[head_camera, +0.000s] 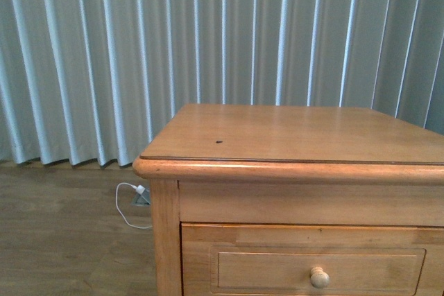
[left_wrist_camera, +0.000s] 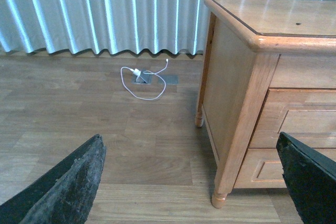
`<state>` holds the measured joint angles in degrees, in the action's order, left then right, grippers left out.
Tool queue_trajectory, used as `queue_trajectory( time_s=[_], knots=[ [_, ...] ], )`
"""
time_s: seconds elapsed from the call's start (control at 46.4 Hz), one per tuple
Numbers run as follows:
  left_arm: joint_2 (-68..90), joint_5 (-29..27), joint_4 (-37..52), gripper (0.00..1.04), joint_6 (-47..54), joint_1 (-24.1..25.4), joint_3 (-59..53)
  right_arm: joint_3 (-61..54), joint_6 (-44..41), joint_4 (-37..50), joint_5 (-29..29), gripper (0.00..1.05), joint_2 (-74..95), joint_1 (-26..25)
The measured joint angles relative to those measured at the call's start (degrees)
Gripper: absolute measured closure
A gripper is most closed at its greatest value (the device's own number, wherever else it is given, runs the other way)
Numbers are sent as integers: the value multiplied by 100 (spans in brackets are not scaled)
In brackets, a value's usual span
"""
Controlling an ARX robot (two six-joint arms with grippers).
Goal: Put charger into drawer
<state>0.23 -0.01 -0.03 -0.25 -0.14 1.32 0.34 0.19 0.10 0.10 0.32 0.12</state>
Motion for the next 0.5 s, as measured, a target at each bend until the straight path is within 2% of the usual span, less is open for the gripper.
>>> queue_trajectory(
  time_s=[0.496],
  knots=[
    [0, 0, 0, 6, 0, 0, 0, 0, 0, -2, 0, 103, -7, 2]
  ],
)
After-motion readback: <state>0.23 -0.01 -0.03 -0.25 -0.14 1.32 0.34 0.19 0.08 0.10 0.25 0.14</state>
